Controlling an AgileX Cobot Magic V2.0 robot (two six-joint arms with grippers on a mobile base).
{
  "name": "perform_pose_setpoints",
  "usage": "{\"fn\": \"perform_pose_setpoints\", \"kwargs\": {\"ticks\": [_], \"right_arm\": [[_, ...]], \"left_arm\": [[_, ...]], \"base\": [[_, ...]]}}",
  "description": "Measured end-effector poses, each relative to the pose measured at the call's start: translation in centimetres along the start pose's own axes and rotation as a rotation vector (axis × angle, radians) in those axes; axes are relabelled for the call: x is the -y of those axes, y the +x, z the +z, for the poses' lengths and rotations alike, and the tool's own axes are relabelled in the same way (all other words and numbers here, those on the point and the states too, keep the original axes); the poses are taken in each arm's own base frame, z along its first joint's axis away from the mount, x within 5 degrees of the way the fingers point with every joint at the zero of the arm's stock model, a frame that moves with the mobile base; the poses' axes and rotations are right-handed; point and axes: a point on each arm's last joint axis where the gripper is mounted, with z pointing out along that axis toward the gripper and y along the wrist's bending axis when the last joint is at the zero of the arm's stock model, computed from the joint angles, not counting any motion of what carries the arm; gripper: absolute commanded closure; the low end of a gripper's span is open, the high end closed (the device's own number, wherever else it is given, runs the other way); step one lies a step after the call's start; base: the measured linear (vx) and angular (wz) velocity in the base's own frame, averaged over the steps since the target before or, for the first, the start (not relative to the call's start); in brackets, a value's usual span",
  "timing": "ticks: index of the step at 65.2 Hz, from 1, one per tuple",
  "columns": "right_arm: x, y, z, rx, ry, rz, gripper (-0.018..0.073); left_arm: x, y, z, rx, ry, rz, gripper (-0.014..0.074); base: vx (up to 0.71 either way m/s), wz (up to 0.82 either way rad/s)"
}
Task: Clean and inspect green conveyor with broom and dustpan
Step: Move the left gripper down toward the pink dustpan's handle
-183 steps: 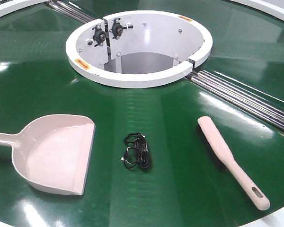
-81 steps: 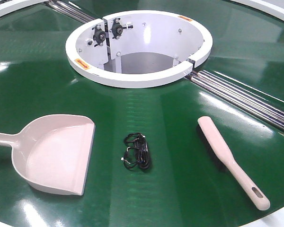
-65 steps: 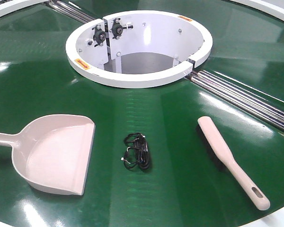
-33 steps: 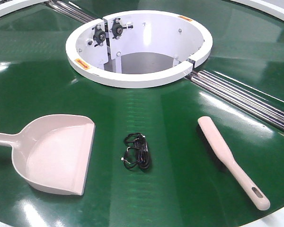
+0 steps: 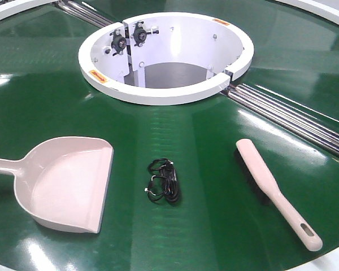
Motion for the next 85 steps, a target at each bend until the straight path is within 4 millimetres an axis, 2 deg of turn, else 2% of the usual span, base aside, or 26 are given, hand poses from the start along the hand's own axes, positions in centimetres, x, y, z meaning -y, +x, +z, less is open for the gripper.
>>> {"fn": "perform_pose_setpoints", "kwargs": {"ticks": [5,10,29,37,44,51,55,59,70,85], "right_arm": [[0.0,0.0,0.0,0.0,0.0,0.0,0.0568],[0.0,0.0,0.0,0.0,0.0,0.0,0.0568],[0.0,0.0,0.0,0.0,0.0,0.0,0.0568],[0.0,0.0,0.0,0.0,0.0,0.0,0.0568],[0.0,0.0,0.0,0.0,0.0,0.001,0.0568],[0.0,0.0,0.0,0.0,0.0,0.002,0.0568],[0.0,0.0,0.0,0.0,0.0,0.002,0.0568],[0.0,0.0,0.0,0.0,0.0,0.002,0.0568],[0.0,0.0,0.0,0.0,0.0,0.002,0.0568],[0.0,0.0,0.0,0.0,0.0,0.002,0.0568]], "left_arm": [[0.0,0.0,0.0,0.0,0.0,0.0,0.0069],[0.0,0.0,0.0,0.001,0.0,0.0,0.0024],[0.2,-0.2,-0.2,-0.006,0.027,-0.01,0.0021],[-0.2,-2.0,-1.0,-0.067,0.008,0.085,0.0021],[-0.8,-5.1,-1.8,-0.146,-0.014,0.175,0.0021],[-1.2,-7.9,-1.4,-0.3,0.003,0.27,0.0021],[-1.4,-9.4,-0.6,-0.393,0.029,0.322,0.0021],[-1.6,-10.8,1.1,-0.458,0.05,0.379,0.0021],[-2.4,-13.8,5.3,-0.533,0.056,0.579,0.0021],[-2.5,-13.8,10.0,-0.595,0.133,0.77,0.0021]], "base": [[0.0,0.0],[0.0,0.0],[0.0,0.0],[0.0,0.0],[0.0,0.0],[0.0,0.0],[0.0,0.0],[0.0,0.0],[0.0,0.0],[0.0,0.0]]}}
